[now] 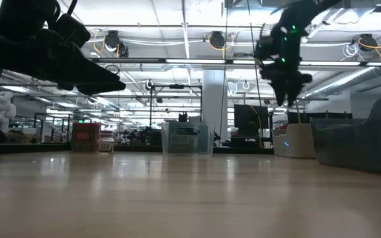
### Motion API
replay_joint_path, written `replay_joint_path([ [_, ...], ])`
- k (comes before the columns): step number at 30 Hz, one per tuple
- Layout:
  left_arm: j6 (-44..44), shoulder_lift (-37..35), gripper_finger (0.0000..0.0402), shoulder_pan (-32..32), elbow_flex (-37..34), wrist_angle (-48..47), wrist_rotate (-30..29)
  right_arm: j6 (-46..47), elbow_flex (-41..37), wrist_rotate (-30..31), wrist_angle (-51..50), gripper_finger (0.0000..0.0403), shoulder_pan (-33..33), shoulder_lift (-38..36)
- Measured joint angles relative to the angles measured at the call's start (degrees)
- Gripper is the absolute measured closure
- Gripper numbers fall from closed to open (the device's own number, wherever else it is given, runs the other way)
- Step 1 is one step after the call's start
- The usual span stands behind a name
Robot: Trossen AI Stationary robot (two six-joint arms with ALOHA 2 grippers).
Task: Sort spices by type
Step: Put the top transparent seasoning bottle into the gray bin
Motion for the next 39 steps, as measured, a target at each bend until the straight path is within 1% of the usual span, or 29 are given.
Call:
replay_joint_path([
  [5, 0.0, 0.0, 0.0152, 0.0, 0.0, 0.0, 0.0, 1.2, 4.7, -0.1, 0.9, 0.0174, 5.3, 0.0],
  [10, -0.1, 0.0, 0.0152, 0.0, 0.0, 0.2, -0.1, 6.2, 5.8, -0.3, 6.9, 0.0174, 10.5, 0.0],
  [12, -1.3, 0.0, 0.0152, 0.0, 0.0, 0.2, -1.6, 7.7, 5.8, -1.5, 10.0, 0.0174, 12.3, 0.0],
  [15, -3.0, -0.3, 0.0152, 0.0, 0.0, 0.2, -5.5, 7.8, 5.8, -5.7, 14.9, 0.0174, 15.1, 0.0],
  [17, -3.1, -0.9, 0.0152, 0.0, 0.0, 0.2, -7.1, 6.9, 5.8, -7.9, 17.6, 0.0174, 17.2, 0.0],
  [19, -3.1, -2.0, 0.0152, -0.3, 0.1, -0.1, -8.5, 6.0, 5.8, -8.9, 20.0, 0.0174, 19.4, 0.0],
  [20, -3.4, -2.8, 0.0152, -0.5, 0.6, -1.8, -10.0, 5.4, 5.8, -9.0, 21.1, 0.0174, 20.4, 0.0],
  [22, -6.0, -4.7, 0.0152, -1.0, 2.4, -9.3, -15.1, 3.7, 5.8, -9.0, 22.9, 0.0174, 22.5, 0.0],
  [24, -10.4, -6.5, 0.0152, -0.9, 5.7, -22.3, -19.7, 1.8, 5.8, -9.0, 24.5, 0.0174, 24.4, 0.1],
  [26, -16.6, -7.7, 0.0152, -0.6, 9.9, -37.0, -22.1, 0.1, 5.8, -9.0, 25.9, 0.0174, 26.1, 0.3],
  [28, -21.4, -7.7, 0.0152, 0.2, 14.7, -48.6, -23.2, -1.9, 5.8, -9.0, 26.3, 0.0174, 27.4, 0.3],
  [30, -21.5, -7.7, 0.0153, 1.4, 19.4, -56.2, -24.2, -3.7, 5.8, -9.0, 27.7, 0.0174, 28.4, 0.5],
  [32, -18.6, -7.3, 0.0152, 3.5, 23.9, -61.7, -25.5, -4.8, 5.9, -9.0, 29.3, 0.0174, 29.2, 1.1],
  [34, -16.6, -7.2, 0.0152, 7.1, 27.6, -67.8, -25.3, -5.0, 5.8, -8.9, 29.5, 0.0174, 29.8, 1.8],
  [35, -16.4, -7.0, 0.0153, 9.7, 29.5, -70.6, -23.8, -5.0, 5.8, -8.9, 29.9, 0.0174, 30.3, 2.5],
  [37, -16.6, -6.6, 0.0153, 15.6, 32.4, -74.7, -19.4, -5.3, 5.9, -8.9, 29.7, 0.0174, 31.1, 3.4],
  [39, -16.6, -5.9, 0.0152, 21.5, 33.6, -76.8, -14.2, -6.2, 5.9, -9.0, 28.6, 0.0174, 32.0, 4.6],
])
